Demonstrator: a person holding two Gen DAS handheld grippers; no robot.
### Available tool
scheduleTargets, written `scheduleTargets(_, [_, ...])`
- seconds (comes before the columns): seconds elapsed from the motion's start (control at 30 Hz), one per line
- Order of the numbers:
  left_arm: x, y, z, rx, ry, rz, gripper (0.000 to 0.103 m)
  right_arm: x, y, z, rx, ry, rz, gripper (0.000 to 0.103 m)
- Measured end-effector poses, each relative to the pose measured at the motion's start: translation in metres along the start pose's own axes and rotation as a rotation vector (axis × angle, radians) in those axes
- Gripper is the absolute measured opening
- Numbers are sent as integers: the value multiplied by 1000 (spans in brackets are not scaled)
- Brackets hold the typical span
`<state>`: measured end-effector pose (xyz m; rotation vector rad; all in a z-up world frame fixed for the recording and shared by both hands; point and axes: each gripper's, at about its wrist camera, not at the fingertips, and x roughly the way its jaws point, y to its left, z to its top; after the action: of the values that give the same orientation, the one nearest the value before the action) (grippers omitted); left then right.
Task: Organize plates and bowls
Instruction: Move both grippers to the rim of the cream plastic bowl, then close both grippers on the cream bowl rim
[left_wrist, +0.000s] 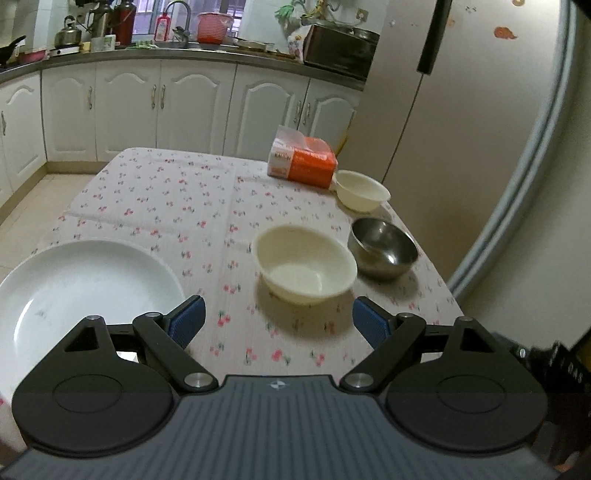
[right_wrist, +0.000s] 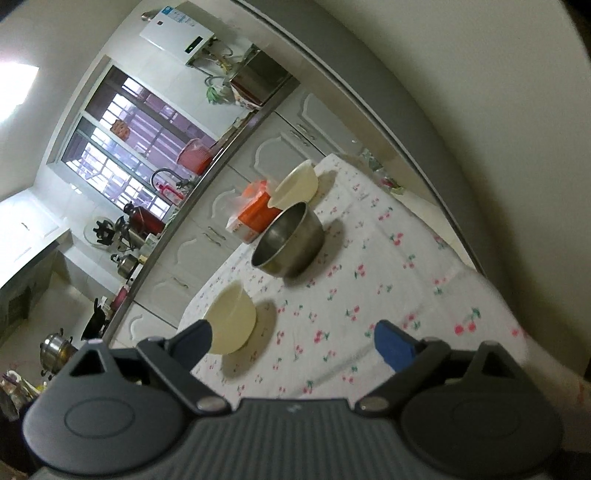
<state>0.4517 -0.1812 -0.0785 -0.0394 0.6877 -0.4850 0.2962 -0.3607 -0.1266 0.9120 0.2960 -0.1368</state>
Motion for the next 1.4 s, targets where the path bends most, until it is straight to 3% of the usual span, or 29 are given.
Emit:
scheduleTargets(0.17, [18, -2, 15, -65, 12, -6, 103, 17, 2, 13, -16, 16, 15, 88])
scheduleTargets(0.33, [33, -19, 32, -52, 0, -22, 103, 32, -2, 33, -8, 1, 17, 84])
scheduleTargets(0.43, [47, -25, 42, -58, -25, -3, 103, 40, -2, 41, -12, 1, 28, 83])
scheduleTargets(0.73, [85, -15, 44, -84, 19, 78, 103, 70, 5, 43, -5, 63, 87, 76])
scheduleTargets(0.9, [101, -5, 41, -97, 58, 110, 84, 90, 24, 35, -26, 124, 152, 69])
scheduleTargets(1.07, [109, 3, 43, -108, 79, 119, 56, 106, 35, 30, -40, 148, 180, 60])
scheduleTargets(1.23, [117, 4, 40, -97, 93, 129, 47, 116, 34, 30, 11, 161, 227, 61])
scheduleTargets(1.4, [124, 6, 38, -100, 113, 120, 45, 122, 39, 29, 44, 169, 264, 63])
